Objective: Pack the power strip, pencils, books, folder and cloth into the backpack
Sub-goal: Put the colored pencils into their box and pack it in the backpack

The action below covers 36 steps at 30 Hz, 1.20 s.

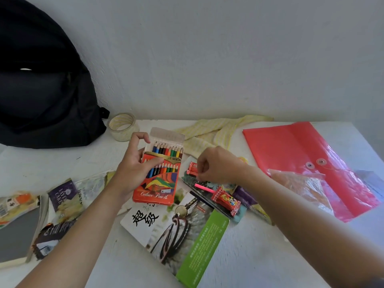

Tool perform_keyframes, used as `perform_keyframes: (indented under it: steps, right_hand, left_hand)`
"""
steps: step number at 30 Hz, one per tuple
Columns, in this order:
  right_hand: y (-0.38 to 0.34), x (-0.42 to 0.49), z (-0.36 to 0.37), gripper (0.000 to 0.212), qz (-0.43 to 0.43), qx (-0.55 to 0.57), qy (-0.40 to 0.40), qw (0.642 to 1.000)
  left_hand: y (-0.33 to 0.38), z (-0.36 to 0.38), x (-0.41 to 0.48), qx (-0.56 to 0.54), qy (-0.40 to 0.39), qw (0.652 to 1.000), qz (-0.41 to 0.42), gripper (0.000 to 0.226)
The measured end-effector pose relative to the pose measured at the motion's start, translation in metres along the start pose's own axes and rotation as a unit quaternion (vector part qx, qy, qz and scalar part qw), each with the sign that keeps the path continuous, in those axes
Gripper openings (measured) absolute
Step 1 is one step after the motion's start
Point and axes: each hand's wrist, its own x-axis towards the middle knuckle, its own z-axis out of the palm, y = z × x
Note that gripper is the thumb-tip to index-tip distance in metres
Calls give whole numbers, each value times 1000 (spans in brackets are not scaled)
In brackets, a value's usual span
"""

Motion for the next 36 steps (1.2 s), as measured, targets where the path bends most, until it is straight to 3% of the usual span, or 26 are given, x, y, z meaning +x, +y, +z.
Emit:
perform_keyframes:
  steps: [5,9,11,13,17,21,24,27,30,32,36]
  right_hand:
    - [2,1,18,25,7,-90,-39,995]
    - [4,5,21,13,8,-97,-59,994]
    - [3,8,18,4,4,-45,-35,998]
    - [-1,11,11,10,3,57,26,998]
    - [-22,15,-9,11,-19,303,124,945]
    - [-38,22,-24,11,-63,251,194,946]
    - [-50,25,-34,31,-65,228,165,957]
    - [-56,27,-34,26,-84,221,177,955]
    - [-58,30,-34,14,-76,348,206,912]
    - [-59,32,-33,21,-61,424,205,880]
    - [-66,33,-28,31,-35,470,195,860]
  left_hand:
    - [-1,0,3,1,-6,1000,10,48]
    - [0,-2,2,9,-15,1000,17,55]
    - [0,-2,1,14,-18,1000,18,56]
    - [2,-1,0,18,-22,999,18,57]
    - [9,1,-1,34,-29,999,26,59]
    - [16,3,-2,45,-43,998,30,60]
    - [17,4,-3,46,-59,997,37,63]
    - [16,5,-4,42,-66,996,37,64]
    - [13,5,-6,41,-64,997,33,63]
    - [12,5,-7,44,-64,996,33,63]
    - [14,4,-7,45,-61,997,28,62]
